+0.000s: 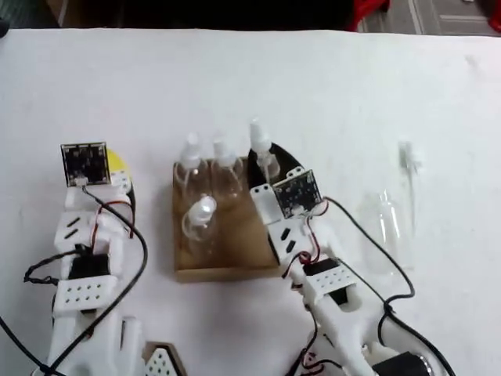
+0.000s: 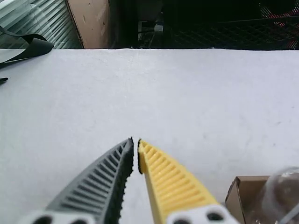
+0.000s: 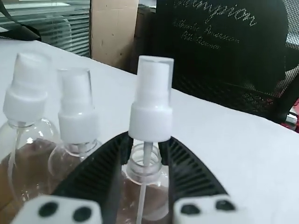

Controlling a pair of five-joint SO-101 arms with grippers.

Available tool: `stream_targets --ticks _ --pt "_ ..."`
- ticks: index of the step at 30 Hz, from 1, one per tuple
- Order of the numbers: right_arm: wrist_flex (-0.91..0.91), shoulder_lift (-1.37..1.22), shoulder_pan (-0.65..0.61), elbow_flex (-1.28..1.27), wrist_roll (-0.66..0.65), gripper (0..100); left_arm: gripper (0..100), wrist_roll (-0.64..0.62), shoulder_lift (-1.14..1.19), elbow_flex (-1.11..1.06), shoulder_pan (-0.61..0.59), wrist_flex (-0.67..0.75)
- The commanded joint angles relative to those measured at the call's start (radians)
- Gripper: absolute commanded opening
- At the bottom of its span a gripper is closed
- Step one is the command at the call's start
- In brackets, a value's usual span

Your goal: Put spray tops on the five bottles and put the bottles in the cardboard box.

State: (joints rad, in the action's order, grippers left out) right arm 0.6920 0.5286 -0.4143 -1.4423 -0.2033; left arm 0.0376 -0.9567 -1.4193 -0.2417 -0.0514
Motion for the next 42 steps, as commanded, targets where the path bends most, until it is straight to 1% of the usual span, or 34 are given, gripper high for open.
stream_targets --ticks 1,3,8,20,23,25,30,33,42 --pt "0.053 -0.064 -0.004 0.071 -0.020 1.9 2 0.009 0.001 0.009 0.010 0.021" --pt "0.079 -0.093 -0.004 0.075 -0.017 5.0 2 0.009 0.001 0.009 0.010 0.021" --pt "0.124 -0.116 -0.004 0.069 -0.015 17.2 2 0.009 0.001 0.009 0.010 0.021" --pt "0.116 -0.101 -0.005 0.066 -0.021 17.2 2 0.009 0.001 0.009 0.010 0.021" --pt "0.056 -0.021 -0.012 0.035 -0.020 17.2 2 0.009 0.001 0.009 0.008 0.021" --pt "-0.021 0.065 -0.025 0.015 -0.021 17.2 2 0.009 0.001 0.009 0.008 0.021" --pt "-0.317 0.289 -0.025 0.009 -0.014 17.0 2 0.009 0.001 0.009 0.008 0.021" --pt "-0.430 0.372 -0.024 0.009 -0.014 17.0 2 0.009 -0.001 0.009 0.008 0.021" --pt "-0.443 0.351 -0.021 0.011 -0.014 17.0 2 0.009 -0.001 0.009 0.007 0.020"
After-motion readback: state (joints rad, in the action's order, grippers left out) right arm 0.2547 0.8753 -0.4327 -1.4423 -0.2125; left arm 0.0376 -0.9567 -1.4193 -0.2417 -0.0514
